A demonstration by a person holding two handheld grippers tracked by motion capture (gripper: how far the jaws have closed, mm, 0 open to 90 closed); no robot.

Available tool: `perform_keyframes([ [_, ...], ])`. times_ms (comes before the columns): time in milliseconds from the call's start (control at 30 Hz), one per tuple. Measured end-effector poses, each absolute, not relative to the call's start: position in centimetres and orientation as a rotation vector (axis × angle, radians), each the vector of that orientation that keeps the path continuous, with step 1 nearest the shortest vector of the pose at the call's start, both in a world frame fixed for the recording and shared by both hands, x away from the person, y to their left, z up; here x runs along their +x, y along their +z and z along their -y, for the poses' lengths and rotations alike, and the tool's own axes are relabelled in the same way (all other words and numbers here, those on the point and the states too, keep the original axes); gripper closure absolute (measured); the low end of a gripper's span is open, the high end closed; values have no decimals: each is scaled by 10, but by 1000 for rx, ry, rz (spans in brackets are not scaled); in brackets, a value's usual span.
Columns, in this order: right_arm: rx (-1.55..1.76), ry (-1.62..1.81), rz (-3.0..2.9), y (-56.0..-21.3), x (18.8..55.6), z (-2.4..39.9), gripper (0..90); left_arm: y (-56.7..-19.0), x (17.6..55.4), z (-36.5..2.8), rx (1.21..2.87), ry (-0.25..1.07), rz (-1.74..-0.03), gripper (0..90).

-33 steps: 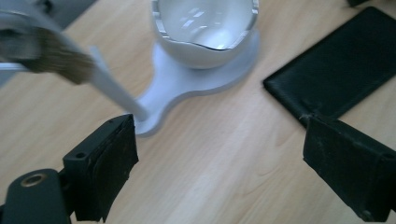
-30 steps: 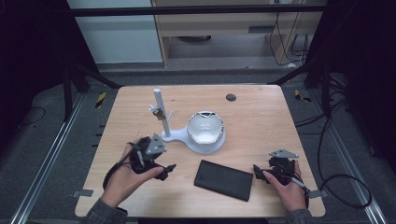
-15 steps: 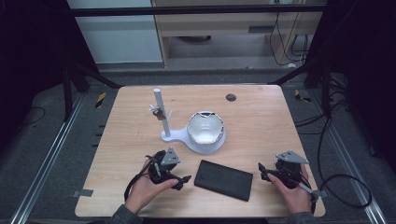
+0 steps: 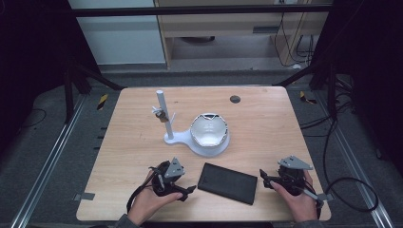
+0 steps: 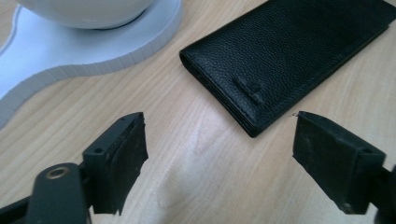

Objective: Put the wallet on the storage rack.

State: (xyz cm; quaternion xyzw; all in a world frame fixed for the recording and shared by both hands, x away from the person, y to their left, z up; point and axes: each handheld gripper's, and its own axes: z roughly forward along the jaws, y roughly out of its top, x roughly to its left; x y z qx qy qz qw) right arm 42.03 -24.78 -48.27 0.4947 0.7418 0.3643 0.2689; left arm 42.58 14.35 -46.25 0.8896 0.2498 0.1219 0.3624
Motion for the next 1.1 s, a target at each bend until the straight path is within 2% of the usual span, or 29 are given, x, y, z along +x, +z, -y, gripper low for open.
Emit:
perform_keyframes([
  [133, 1298, 1000, -2019, -480, 415, 242, 112, -466, 426, -146, 2310, 289, -650, 275],
  [200, 1290, 1010, -2027, -479, 413, 239, 133, -467, 426, -147, 2308, 287, -663, 375],
  [367, 1273, 1003, -2041, -479, 412, 235, 165, -470, 424, -144, 2353, 283, -621, 547],
  [400, 1265, 1000, -2042, -480, 412, 236, 171, -471, 424, -143, 2363, 269, -611, 547],
  [433, 1262, 999, -2049, -481, 414, 236, 196, -471, 424, -141, 2374, 265, -599, 653],
  [533, 1267, 998, -2047, -481, 414, 236, 206, -472, 424, -138, 2392, 249, -579, 700],
  [567, 1266, 1000, -2047, -481, 414, 236, 209, -473, 424, -136, 2403, 242, -573, 774],
  [733, 1253, 992, -2060, -482, 414, 234, 210, -477, 424, -128, 2449, 219, -559, 852],
  [1100, 1245, 993, -2070, -482, 414, 232, 197, -482, 429, -124, 2463, 222, -560, 864],
])
